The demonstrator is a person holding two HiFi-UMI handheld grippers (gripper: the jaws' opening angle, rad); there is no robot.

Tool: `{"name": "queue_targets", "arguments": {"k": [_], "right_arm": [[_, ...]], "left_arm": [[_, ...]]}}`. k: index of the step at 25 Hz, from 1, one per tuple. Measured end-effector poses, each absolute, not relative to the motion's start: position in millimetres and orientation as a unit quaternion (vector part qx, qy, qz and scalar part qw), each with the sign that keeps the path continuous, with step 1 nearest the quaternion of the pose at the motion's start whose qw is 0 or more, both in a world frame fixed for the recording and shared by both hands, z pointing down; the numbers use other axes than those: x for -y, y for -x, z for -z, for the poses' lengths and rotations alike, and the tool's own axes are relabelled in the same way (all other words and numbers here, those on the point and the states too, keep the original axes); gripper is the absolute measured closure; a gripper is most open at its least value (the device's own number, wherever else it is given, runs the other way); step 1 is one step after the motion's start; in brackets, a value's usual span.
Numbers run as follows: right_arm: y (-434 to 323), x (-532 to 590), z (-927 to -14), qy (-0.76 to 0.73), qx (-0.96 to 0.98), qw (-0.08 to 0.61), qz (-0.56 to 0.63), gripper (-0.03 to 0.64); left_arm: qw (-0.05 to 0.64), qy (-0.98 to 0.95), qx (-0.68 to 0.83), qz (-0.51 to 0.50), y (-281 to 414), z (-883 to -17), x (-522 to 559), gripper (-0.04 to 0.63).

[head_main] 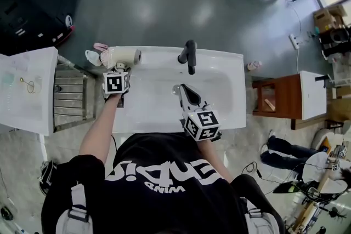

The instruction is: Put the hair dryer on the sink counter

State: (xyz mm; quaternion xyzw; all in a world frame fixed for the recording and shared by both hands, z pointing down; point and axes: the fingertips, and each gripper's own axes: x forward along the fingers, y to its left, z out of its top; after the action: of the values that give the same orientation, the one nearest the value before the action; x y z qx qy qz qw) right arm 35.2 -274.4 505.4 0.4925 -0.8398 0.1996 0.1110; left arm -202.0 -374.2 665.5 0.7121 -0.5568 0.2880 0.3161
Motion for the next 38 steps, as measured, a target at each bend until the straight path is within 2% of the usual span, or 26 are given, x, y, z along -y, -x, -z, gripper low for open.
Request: {"name": "queue_targets", "arguments": {"k": [21,38], "right_arm": [[-40.8,272.0,-505.5,-0.489,0.841,0.110,-0.203,0.598],[-42.1,261.0,-504.2,-0.476,0.849,0.111,-0.201,0.598]], "left_arm": [[0.311,-0.696,0.551,-0.340,201.7,-677.5,375.2,0.301],[0.265,-0.700,0.570,-0.340,203.4,-672.7,373.3,0.296]]}}
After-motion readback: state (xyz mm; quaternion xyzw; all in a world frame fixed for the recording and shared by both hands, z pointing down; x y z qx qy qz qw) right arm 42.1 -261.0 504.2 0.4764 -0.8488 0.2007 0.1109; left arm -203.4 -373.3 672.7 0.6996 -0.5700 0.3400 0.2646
